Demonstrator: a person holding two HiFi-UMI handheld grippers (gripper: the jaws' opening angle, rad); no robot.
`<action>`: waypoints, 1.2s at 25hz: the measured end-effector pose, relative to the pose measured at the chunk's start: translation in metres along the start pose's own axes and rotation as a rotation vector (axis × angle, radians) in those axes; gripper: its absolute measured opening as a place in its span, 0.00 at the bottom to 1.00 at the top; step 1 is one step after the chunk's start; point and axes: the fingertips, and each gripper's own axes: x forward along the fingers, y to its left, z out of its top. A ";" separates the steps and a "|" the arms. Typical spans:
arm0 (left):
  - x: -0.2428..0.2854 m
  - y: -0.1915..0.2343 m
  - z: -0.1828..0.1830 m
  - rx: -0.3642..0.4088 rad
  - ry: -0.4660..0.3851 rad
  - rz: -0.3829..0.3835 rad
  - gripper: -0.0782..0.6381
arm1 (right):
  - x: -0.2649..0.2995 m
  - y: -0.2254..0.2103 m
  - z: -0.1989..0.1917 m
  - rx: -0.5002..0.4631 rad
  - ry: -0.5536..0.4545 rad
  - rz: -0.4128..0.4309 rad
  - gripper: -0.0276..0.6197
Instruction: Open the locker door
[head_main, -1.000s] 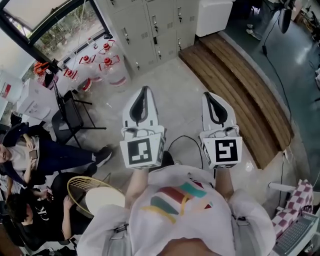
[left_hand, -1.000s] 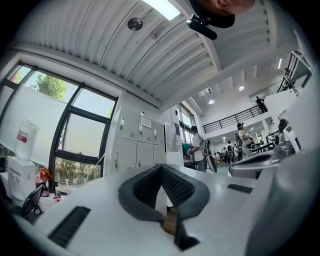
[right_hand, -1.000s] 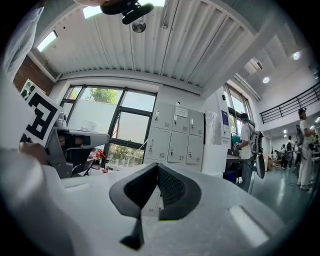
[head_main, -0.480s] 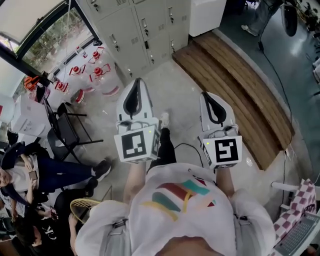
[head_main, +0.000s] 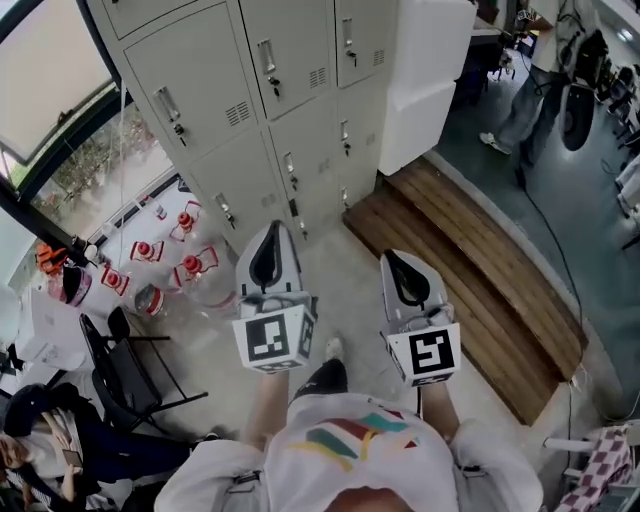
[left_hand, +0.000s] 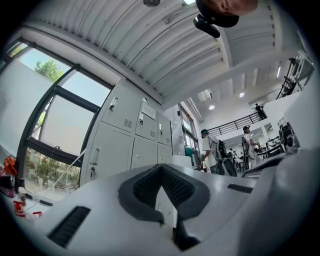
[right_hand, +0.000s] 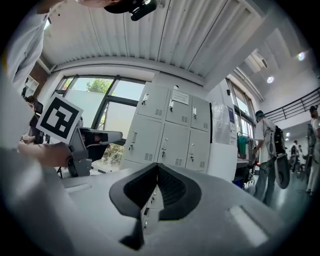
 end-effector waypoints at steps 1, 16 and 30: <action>0.022 0.010 0.000 -0.001 -0.003 0.003 0.13 | 0.025 -0.004 0.006 -0.001 -0.006 0.011 0.05; 0.189 0.061 -0.006 -0.038 0.003 -0.024 0.13 | 0.210 -0.048 0.034 0.015 -0.040 0.069 0.05; 0.253 0.074 -0.015 -0.001 0.014 0.067 0.13 | 0.275 -0.093 0.036 0.019 -0.093 0.130 0.05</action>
